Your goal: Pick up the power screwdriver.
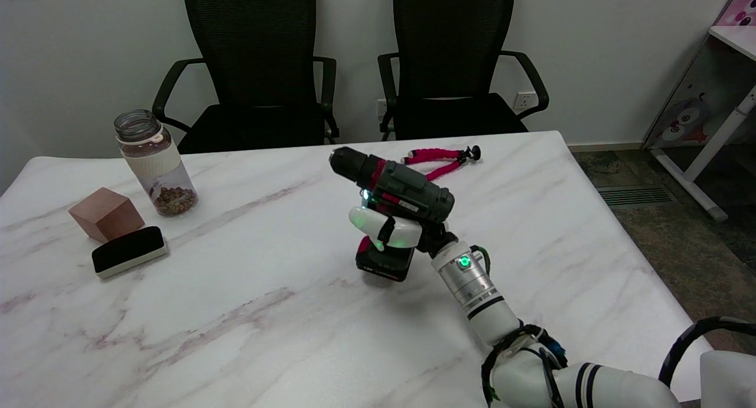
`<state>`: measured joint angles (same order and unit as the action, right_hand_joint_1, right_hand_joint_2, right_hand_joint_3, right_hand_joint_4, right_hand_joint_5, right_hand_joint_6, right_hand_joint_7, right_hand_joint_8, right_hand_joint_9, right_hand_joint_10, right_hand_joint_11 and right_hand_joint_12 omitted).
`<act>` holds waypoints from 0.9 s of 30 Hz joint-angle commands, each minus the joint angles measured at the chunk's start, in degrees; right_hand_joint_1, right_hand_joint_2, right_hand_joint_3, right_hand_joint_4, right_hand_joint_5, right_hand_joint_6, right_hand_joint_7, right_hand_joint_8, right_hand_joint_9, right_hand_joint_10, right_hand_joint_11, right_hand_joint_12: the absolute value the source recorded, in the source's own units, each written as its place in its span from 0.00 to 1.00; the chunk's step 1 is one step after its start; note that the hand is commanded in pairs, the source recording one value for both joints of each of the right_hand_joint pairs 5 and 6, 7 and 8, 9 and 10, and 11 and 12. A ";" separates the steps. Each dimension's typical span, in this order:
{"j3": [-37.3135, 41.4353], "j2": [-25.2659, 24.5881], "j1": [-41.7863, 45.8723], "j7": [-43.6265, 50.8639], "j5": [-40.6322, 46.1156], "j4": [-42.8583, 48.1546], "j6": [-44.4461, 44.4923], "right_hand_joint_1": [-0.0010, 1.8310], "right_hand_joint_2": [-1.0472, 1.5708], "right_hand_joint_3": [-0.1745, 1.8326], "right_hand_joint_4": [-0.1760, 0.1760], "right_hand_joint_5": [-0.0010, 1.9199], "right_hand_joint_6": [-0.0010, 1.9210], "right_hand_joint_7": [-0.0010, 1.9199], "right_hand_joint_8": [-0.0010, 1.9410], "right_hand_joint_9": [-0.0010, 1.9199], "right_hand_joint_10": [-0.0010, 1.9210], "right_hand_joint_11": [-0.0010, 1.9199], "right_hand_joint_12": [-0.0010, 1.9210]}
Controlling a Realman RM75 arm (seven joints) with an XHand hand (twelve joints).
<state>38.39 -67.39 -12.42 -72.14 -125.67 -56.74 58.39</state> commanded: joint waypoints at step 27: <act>0.46 2.53 -17.51 4.20 -0.06 -12.69 -14.18 0.47 0.64 0.42 1.00 0.91 0.91 0.91 0.90 1.00 1.00 1.00 1.00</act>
<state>38.16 -64.82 -25.43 -71.07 -126.25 -65.15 49.53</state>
